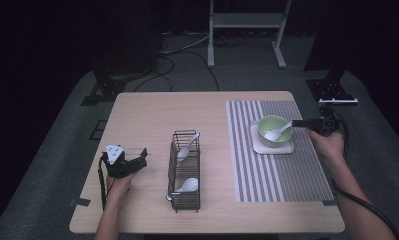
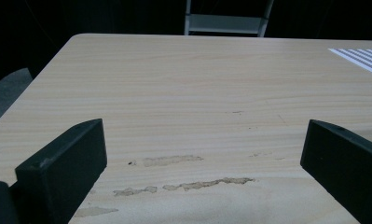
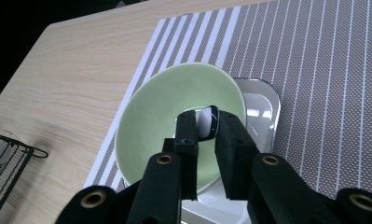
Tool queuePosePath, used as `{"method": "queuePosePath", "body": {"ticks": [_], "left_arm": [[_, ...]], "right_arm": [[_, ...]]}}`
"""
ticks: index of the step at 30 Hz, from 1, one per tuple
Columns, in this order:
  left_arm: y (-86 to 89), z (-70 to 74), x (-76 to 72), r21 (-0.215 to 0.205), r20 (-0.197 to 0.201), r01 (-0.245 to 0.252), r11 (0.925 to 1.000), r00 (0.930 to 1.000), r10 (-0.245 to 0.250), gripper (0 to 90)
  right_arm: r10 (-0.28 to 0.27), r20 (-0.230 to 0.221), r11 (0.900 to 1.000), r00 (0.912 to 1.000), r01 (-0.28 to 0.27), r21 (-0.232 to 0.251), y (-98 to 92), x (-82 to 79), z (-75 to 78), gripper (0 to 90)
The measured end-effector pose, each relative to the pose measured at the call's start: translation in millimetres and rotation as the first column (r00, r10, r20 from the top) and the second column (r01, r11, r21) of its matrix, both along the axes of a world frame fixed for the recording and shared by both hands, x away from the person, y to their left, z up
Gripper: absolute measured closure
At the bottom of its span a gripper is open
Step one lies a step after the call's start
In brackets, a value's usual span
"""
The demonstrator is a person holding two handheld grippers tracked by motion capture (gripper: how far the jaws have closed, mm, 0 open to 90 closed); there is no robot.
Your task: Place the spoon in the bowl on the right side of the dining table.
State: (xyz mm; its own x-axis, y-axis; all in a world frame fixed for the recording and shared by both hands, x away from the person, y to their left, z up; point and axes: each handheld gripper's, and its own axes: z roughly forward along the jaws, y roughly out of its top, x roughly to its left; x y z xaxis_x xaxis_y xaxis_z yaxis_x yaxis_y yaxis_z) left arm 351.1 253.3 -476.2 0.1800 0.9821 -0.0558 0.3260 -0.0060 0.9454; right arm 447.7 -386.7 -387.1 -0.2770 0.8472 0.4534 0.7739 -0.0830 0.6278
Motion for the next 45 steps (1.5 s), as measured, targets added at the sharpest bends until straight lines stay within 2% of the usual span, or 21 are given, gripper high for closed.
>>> {"method": "queuePosePath", "body": {"ticks": [9,21,35,45], "left_arm": [[0.5,-0.1,0.5,-0.004,-0.003,-0.004,1.0,1.0,0.004,0.0],[0.2,-0.1,-0.6,-0.003,0.0,-0.004,1.0,1.0,0.004,0.0],[0.2,0.0,-0.4,-0.003,-0.003,-0.002,1.0,1.0,0.002,0.0],[0.2,-0.1,-0.4,-0.004,-0.002,-0.003,1.0,1.0,0.003,0.0]], "right_arm": [[-0.005,-0.016,1.0,0.9999,0.005,-0.004,-2.9,1.2,-6.7,73.9],[-0.011,-0.014,1.0,0.9998,0.011,-0.006,-5.5,1.1,-12.1,68.5],[-0.03,-0.022,1.0,0.9993,0.03,0.001,-12.6,-6.5,-21.6,61.7],[-0.037,-0.018,0.999,0.9991,0.037,-0.011,-13.6,-11.1,-28.1,56.7]]}}
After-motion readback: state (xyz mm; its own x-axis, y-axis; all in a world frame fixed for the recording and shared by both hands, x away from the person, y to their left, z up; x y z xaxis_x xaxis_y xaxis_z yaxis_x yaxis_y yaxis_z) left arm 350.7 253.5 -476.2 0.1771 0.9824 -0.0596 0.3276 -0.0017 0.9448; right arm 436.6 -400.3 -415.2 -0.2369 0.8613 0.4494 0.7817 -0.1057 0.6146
